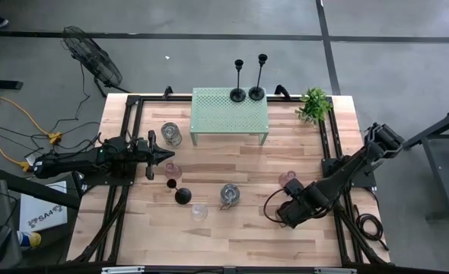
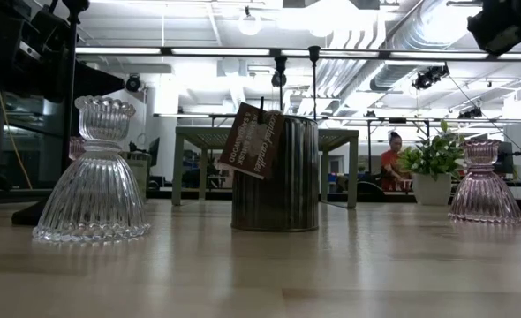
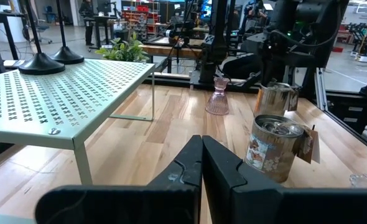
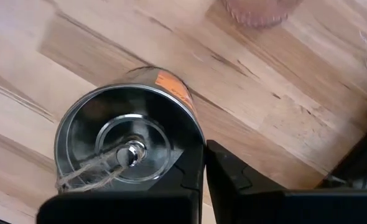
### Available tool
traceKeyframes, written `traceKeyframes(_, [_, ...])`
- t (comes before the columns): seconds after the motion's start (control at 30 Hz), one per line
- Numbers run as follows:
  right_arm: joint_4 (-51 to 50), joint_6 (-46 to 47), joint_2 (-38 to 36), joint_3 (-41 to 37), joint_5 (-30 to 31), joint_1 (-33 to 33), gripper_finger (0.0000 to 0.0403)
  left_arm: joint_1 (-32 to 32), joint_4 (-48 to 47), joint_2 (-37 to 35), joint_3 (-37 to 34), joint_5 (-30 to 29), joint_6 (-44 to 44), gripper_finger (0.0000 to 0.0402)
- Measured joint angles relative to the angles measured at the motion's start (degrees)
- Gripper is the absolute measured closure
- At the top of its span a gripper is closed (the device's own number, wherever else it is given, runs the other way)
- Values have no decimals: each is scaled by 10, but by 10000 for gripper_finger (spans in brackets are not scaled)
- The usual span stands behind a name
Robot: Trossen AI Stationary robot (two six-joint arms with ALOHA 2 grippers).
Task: Pick & Place candle stick holders
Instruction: Put the bottom silver scented candle on the shelf
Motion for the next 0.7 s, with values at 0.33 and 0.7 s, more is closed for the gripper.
traceKeyframes(0.33, [3,3,-47,1,41,0,399,0,0,0,0,0,-1,402])
traceKeyframes(0.7, [55,-58,-52,2,55,-31,399,0,0,0,0,0,-2,402])
